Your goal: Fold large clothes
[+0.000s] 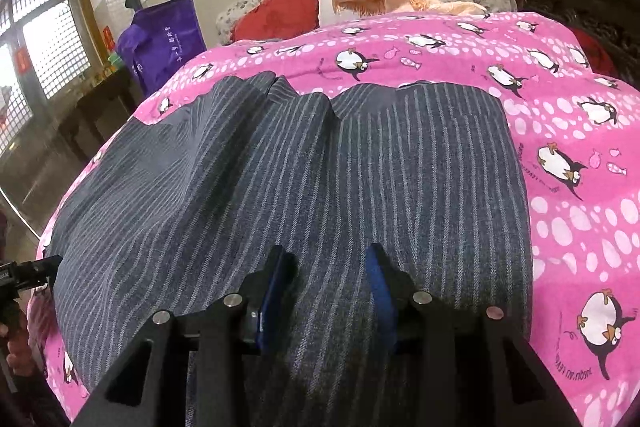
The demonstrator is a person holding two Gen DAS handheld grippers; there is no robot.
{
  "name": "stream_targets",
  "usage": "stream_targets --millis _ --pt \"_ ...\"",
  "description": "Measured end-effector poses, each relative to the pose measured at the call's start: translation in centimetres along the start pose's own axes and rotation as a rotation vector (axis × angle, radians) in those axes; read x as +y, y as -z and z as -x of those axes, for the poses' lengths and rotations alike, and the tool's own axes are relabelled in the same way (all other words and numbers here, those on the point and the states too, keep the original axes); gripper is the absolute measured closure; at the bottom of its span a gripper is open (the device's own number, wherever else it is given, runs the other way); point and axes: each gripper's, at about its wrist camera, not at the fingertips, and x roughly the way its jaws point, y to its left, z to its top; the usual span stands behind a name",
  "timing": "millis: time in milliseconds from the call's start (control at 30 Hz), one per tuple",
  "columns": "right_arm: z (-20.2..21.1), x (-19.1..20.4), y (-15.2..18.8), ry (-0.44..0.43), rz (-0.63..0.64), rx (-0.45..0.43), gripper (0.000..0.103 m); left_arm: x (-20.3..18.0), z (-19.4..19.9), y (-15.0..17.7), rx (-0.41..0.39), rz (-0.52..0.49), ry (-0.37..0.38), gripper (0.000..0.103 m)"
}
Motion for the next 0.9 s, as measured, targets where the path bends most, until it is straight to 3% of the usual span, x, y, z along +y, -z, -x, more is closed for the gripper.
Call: stream_targets --millis 133,633,800,900 --pt "-0.1 -0.1 0.0 0.001 0.001 -0.002 0.063 -0.5 -0.5 0.4 0.011 -0.03 -0.045 0.022" --pt "-0.5 -0.2 -0.1 -0.022 -0.022 -0.017 0.063 0.1 -0.2 0.2 0.011 -0.017 -0.007 0.021" --pt "-0.5 -0.5 0.0 -0.037 -0.033 -0.024 0.063 2.1 3.3 -3.4 -0.117 0.001 -0.025 0.021" --pt "-0.6 -0.4 0.0 -0.041 -0.033 -0.023 0.063 2.3 2.2 -7.6 -0.092 -0.052 -0.018 0.021"
